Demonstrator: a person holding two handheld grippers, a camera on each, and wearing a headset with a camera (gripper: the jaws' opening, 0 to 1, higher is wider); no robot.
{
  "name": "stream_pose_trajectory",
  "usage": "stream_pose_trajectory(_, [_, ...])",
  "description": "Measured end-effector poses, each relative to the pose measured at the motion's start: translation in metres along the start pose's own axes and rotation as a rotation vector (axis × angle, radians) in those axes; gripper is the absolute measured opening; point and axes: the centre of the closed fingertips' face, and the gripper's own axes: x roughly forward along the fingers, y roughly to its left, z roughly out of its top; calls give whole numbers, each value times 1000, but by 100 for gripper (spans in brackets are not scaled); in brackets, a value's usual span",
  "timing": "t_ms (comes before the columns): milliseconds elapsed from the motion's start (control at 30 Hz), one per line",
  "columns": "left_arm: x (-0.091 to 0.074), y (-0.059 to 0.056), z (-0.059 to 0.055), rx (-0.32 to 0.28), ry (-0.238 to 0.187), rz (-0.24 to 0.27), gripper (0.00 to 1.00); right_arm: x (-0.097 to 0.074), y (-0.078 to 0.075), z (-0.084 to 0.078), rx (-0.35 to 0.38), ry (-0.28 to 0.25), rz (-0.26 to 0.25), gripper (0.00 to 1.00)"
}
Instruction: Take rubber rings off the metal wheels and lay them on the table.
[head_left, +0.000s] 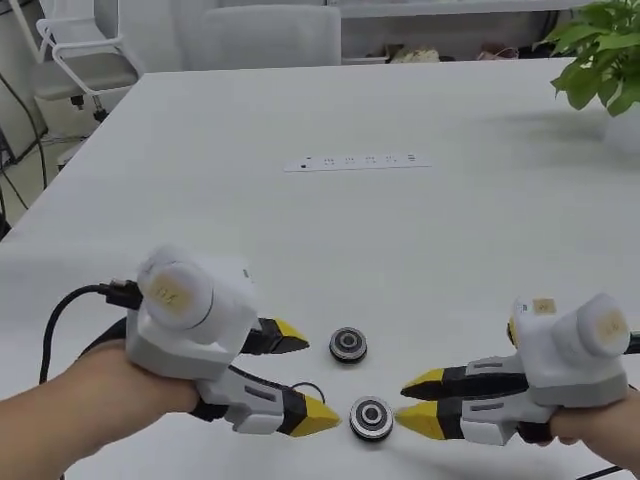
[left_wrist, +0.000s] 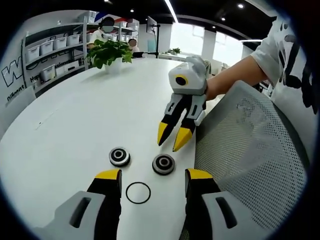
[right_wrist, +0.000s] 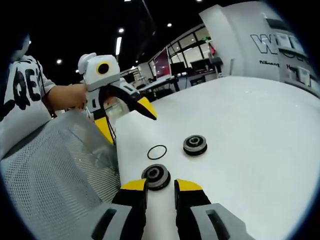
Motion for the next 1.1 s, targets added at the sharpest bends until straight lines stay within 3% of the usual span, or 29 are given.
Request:
stream_pose_trajectory(400, [16,-8,-7,12,36,-38,45,6,4,-18,-63,68,15,18])
stream_pose_trajectory(1100, [37,-18,-14,35,86,-85,36,16,4,-19,-133,86,31,19])
